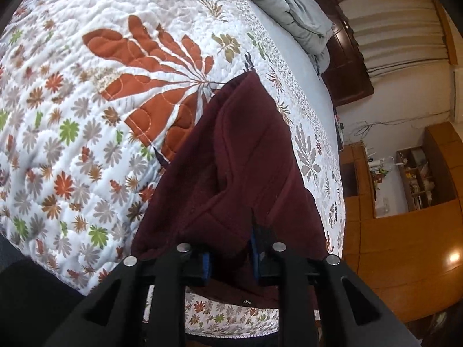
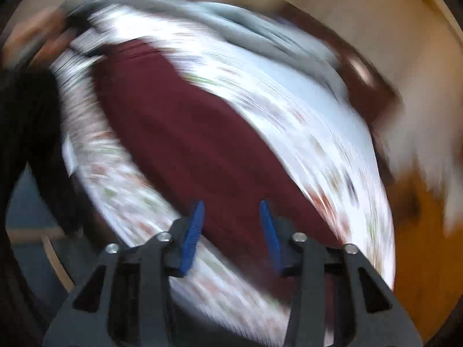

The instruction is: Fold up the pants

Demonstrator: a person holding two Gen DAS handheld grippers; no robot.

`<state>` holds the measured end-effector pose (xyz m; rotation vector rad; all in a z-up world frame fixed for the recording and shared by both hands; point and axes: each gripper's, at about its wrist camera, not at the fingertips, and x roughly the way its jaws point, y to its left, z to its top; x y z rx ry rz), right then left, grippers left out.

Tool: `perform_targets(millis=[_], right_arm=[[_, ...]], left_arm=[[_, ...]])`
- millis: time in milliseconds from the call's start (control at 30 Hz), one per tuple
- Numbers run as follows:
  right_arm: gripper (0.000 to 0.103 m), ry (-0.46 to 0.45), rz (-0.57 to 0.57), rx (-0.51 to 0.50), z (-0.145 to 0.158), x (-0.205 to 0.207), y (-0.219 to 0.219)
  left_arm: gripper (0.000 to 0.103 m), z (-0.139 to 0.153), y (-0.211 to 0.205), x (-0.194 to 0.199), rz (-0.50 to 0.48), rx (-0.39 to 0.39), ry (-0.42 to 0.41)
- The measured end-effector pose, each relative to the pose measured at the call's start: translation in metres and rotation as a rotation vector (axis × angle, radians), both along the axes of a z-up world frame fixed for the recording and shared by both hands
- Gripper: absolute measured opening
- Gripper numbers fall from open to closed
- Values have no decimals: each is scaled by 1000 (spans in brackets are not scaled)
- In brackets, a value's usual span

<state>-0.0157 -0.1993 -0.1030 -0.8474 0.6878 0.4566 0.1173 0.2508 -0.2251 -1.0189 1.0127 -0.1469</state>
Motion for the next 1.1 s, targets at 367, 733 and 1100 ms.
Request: perform_targets(millis=[367, 733, 1100], right_arm=[[27, -80, 277, -234, -66, 18, 113], [5, -46, 248, -216, -54, 27, 110], [29, 9, 206, -146, -45, 18, 96]], left_arm=[[46, -4, -5, -14, -61, -21, -53], [17, 5, -2, -39, -24, -74, -69], [39, 12, 1, -38, 45, 66, 30]])
